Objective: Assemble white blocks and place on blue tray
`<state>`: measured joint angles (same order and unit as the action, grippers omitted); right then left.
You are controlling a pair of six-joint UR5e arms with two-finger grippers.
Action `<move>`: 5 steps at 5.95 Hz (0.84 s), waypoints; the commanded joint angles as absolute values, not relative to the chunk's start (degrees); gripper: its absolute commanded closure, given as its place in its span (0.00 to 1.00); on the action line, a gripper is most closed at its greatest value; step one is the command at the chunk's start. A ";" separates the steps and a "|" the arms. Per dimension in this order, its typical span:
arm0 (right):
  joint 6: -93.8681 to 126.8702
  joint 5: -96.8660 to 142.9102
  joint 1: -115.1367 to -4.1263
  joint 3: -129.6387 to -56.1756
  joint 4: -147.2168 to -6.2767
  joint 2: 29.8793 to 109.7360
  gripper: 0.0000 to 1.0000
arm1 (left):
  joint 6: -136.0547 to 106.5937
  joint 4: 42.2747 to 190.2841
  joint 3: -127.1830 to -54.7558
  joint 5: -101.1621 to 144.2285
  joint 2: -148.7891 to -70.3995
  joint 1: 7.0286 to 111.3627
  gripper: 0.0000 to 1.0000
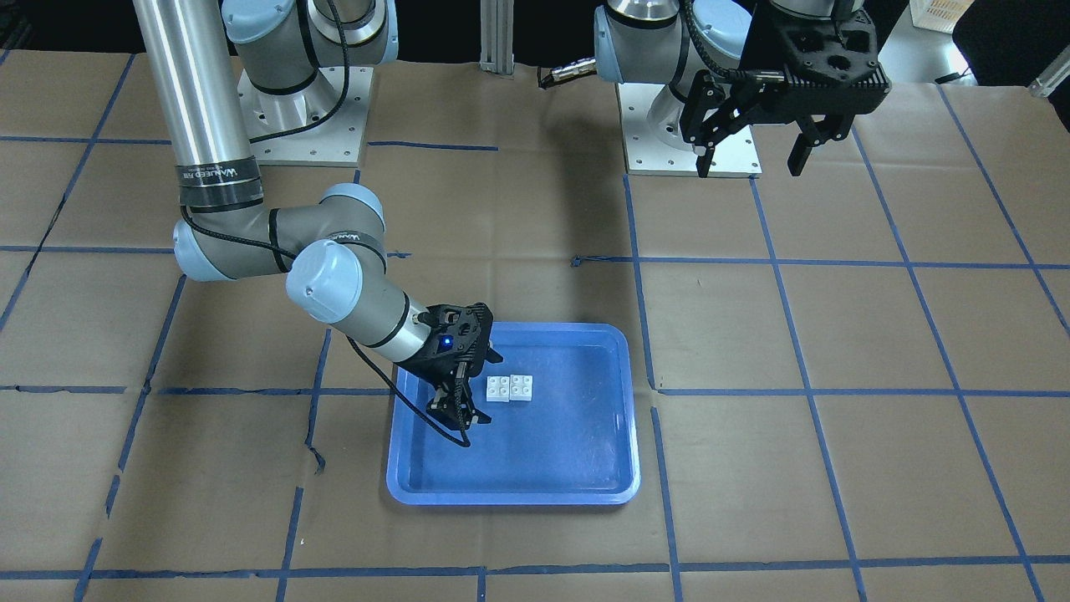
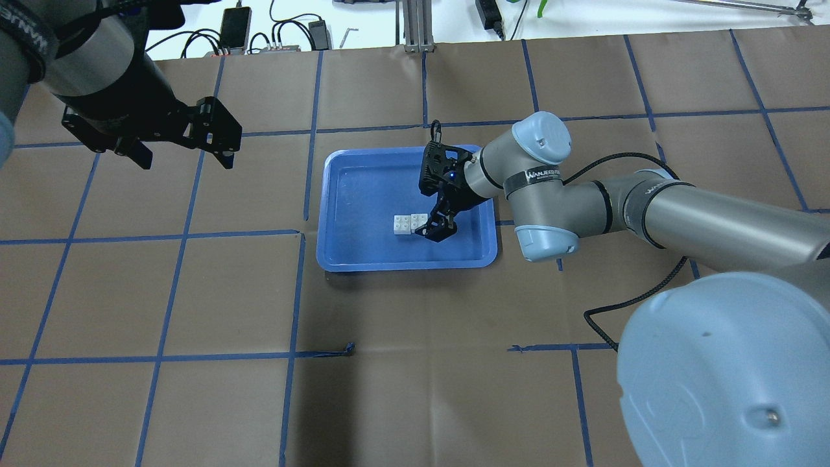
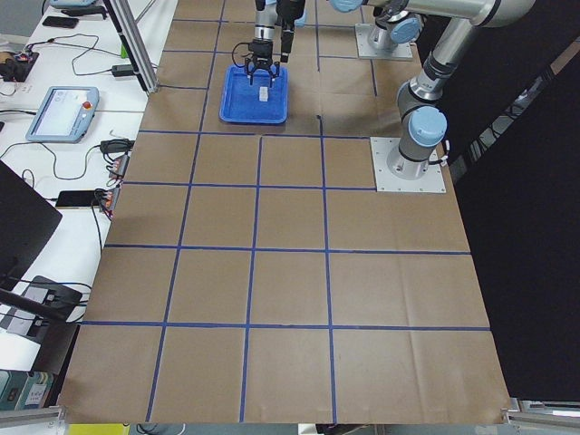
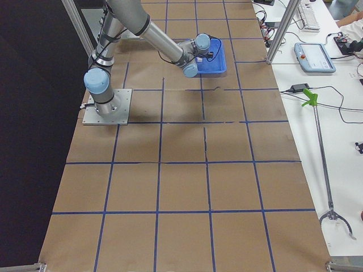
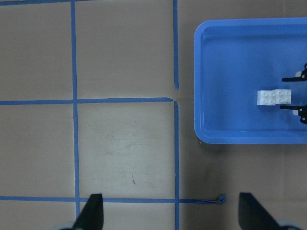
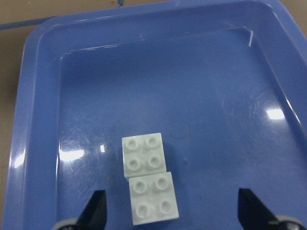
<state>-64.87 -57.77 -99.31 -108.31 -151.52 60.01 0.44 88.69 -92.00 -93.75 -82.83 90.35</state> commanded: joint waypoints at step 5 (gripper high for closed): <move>-32.67 -83.02 -96.52 -88.11 -113.02 71.98 0.00 | 0.26 88.24 -92.02 -93.78 -83.06 90.44 0.01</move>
